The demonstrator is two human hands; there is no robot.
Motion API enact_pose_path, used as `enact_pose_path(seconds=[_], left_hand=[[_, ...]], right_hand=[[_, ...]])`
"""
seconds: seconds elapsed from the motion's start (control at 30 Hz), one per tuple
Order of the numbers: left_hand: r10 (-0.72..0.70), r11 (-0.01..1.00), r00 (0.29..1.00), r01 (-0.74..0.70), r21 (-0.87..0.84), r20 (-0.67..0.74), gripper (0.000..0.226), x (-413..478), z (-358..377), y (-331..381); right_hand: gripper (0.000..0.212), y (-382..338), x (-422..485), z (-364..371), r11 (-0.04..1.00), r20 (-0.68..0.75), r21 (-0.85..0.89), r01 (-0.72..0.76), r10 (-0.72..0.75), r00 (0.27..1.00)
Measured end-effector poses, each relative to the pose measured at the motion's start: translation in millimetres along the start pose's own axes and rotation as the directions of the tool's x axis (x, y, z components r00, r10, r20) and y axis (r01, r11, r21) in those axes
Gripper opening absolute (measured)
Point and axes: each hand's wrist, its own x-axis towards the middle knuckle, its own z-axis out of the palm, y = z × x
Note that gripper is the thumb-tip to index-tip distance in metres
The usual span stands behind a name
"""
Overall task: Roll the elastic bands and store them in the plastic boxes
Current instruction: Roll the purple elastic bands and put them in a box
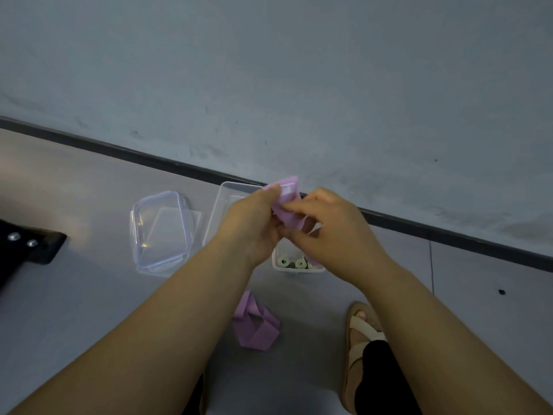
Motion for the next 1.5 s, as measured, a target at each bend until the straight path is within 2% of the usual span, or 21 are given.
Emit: enact_pose_path(seconds=[0.07,0.17,0.23,0.3,0.37,0.47,0.53,0.57,0.63,0.67,0.7,0.73,0.8,0.9,0.93,1.03,1.13,1.23,1.3,1.4,1.5], left_hand=[[-0.001,1.000,1.000,0.001,-0.023,-0.014,0.022,2,-6,8],[-0.040,0.997,0.999,0.038,0.071,0.026,0.031,2,-13,17],[-0.038,0.988,0.997,0.028,0.151,0.064,0.030,1,-14,20],[-0.006,0.971,0.996,-0.015,0.238,0.084,0.023,0,-14,20],[0.041,0.944,0.994,-0.070,0.322,0.097,0.014,-2,-14,19],[0.062,0.939,0.994,-0.087,0.334,0.085,0.014,-4,-15,20],[0.071,0.913,0.996,-0.085,0.398,0.051,0.019,-4,-17,21],[0.104,0.859,0.994,-0.099,0.503,0.017,0.020,-4,-18,21],[0.258,0.641,0.966,-0.155,0.751,-0.021,0.023,-3,-21,21],[0.351,0.537,0.936,-0.205,0.818,0.005,0.024,-4,-21,20],[0.409,0.474,0.911,-0.262,0.840,0.053,0.024,-4,-21,19],[0.416,0.458,0.903,-0.309,0.833,0.106,0.024,-7,-19,17],[0.377,0.412,0.896,-0.389,0.824,0.235,0.030,-12,-13,12],[0.395,0.150,0.825,-0.493,0.857,0.405,0.037,-11,-6,-3],[0.418,0.106,0.805,-0.504,0.857,0.421,0.034,-11,-4,-7],[0.470,0.074,0.778,-0.505,0.860,0.416,0.018,-9,-2,-10],[0.498,0.057,0.772,-0.483,0.874,0.394,0.014,-7,-3,-7],[0.549,0.149,0.785,-0.430,0.891,0.287,0.018,-6,-5,0],[0.568,0.228,0.792,-0.415,0.881,0.226,0.020,-6,-5,2],[0.549,0.334,0.812,-0.430,0.839,0.197,0.022,-10,-2,1],[0.493,0.319,0.831,-0.450,0.834,0.259,0.022,-14,1,-2]], right_hand=[[0.021,2,0,-7,0.967,0.014,0.217,-0.132,0.132,0.991],[0.012,8,3,-16,0.807,-0.047,0.513,-0.292,0.366,0.930],[0.011,10,6,-19,0.667,0.066,0.637,-0.388,0.454,0.889],[0.024,10,7,-17,0.582,0.213,0.673,-0.456,0.438,0.873],[0.029,7,7,-13,0.567,0.235,0.696,-0.441,0.401,0.885],[0.033,5,8,-13,0.615,0.138,0.693,-0.376,0.399,0.906],[0.029,7,9,-15,0.651,0.071,0.673,-0.352,0.417,0.906],[0.025,7,9,-17,0.665,0.042,0.664,-0.341,0.422,0.906],[0.019,8,8,-18,0.672,0.006,0.666,-0.323,0.429,0.903],[0.018,8,8,-19,0.666,-0.003,0.675,-0.318,0.433,0.902],[0.017,9,9,-19,0.656,-0.009,0.685,-0.315,0.440,0.898],[0.016,9,9,-20,0.642,-0.014,0.700,-0.315,0.453,0.891],[0.013,10,10,-22,0.595,-0.012,0.734,-0.328,0.494,0.869],[0.009,12,10,-23,0.521,0.028,0.779,-0.348,0.526,0.850],[0.009,13,11,-23,0.508,0.038,0.787,-0.350,0.527,0.849],[0.010,14,10,-24,0.523,0.036,0.778,-0.347,0.515,0.856],[0.009,16,9,-25,0.664,-0.032,0.667,-0.338,0.480,0.877],[0.009,17,9,-24,0.756,-0.130,0.563,-0.334,0.480,0.867],[0.007,13,8,-22,0.731,-0.107,0.583,-0.355,0.502,0.858],[0.018,2,7,-15,0.595,0.074,0.703,-0.389,0.484,0.872],[0.027,-3,7,-11,0.503,0.110,0.768,-0.396,0.506,0.856]])
